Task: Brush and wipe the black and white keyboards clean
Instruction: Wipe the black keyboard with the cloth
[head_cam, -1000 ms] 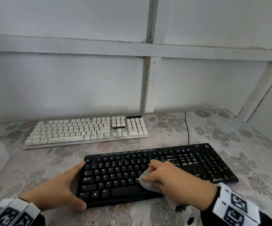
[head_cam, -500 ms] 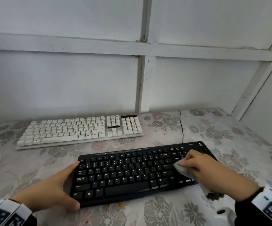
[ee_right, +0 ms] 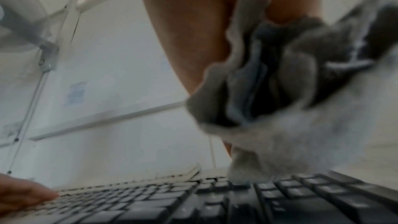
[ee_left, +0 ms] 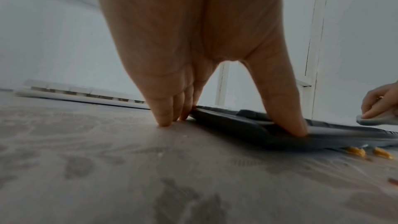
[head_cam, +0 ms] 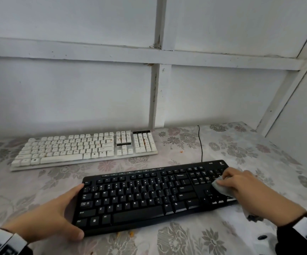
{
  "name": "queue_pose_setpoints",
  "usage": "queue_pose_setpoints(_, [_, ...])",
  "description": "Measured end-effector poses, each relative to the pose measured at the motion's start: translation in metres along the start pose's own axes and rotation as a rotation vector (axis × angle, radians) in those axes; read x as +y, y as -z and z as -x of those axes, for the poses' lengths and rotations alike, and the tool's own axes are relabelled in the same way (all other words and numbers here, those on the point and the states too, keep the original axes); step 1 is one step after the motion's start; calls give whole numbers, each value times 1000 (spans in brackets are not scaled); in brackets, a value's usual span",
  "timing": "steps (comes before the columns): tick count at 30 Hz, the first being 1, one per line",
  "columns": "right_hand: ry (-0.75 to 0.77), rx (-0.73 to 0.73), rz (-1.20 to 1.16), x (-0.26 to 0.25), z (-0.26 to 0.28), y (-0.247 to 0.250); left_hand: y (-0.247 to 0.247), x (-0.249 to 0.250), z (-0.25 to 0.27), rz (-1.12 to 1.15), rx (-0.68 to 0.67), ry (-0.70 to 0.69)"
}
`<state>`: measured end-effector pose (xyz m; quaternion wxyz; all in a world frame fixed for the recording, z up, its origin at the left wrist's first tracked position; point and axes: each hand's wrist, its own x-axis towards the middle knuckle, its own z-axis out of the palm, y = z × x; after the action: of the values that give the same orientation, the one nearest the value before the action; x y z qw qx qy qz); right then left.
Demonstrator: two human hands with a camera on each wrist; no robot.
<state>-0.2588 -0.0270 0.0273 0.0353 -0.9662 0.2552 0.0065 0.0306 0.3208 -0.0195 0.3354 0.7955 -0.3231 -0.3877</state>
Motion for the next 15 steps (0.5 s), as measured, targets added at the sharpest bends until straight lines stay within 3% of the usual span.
queue_pose_setpoints(5, [166,-89,-100,-28,2,-13,-1,-2,-1,3,7,15])
queue_pose_setpoints(11, [70,-191,71,-23,5,-9,-1,-2,-2,-2,4,19])
queue_pose_setpoints(15, [-5,-167,100,-10,2,-3,0,-2,-1,-2,3,24])
